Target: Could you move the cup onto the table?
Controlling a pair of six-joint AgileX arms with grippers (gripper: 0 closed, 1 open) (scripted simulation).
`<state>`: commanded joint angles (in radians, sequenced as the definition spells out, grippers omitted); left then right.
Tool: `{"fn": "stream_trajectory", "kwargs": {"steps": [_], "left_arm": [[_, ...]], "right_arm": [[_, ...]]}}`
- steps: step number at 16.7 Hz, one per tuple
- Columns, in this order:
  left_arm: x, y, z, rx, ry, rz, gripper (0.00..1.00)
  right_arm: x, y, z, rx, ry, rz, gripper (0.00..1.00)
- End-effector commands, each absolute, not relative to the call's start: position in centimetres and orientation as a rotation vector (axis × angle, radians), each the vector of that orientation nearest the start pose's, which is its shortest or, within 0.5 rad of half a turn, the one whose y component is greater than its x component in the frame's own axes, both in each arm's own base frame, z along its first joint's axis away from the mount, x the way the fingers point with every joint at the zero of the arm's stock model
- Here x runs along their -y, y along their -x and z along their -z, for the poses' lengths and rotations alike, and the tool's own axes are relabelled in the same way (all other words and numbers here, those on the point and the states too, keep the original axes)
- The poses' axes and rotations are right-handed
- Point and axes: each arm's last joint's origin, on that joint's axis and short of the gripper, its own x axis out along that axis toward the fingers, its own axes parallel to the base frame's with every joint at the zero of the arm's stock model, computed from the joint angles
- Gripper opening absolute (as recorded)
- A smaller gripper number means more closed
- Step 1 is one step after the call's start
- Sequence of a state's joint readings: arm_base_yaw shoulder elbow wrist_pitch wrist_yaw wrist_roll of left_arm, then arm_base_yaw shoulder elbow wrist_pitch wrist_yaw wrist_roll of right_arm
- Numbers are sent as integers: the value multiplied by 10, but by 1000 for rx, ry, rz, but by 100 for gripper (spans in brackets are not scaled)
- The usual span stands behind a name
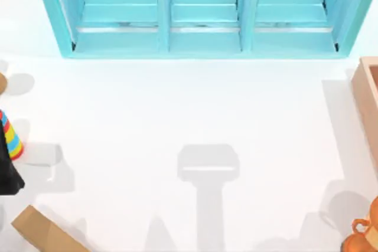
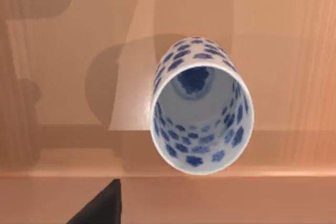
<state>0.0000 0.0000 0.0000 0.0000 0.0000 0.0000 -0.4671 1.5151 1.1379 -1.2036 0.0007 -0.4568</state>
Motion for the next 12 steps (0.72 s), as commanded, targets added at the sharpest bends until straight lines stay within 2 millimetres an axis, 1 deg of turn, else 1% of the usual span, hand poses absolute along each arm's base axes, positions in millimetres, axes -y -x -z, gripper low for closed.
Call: {"fn": "stream_trajectory", "kwargs": {"steps": [4,7,9,12], "left_arm": [[1,-106,-160,0,0,0,100],[1,-106,-160,0,0,0,100],[1,-106,-160,0,0,0,100],[1,-106,-160,0,0,0,100]], "right_arm": [[117,-236,-187,-1569,-7,10,100],[116,-233,-158,-1570,-8,10,100],[115,-231,-150,-1575,-10,8,100],[115,-231,-149,-1575,-10,7,100]]}}
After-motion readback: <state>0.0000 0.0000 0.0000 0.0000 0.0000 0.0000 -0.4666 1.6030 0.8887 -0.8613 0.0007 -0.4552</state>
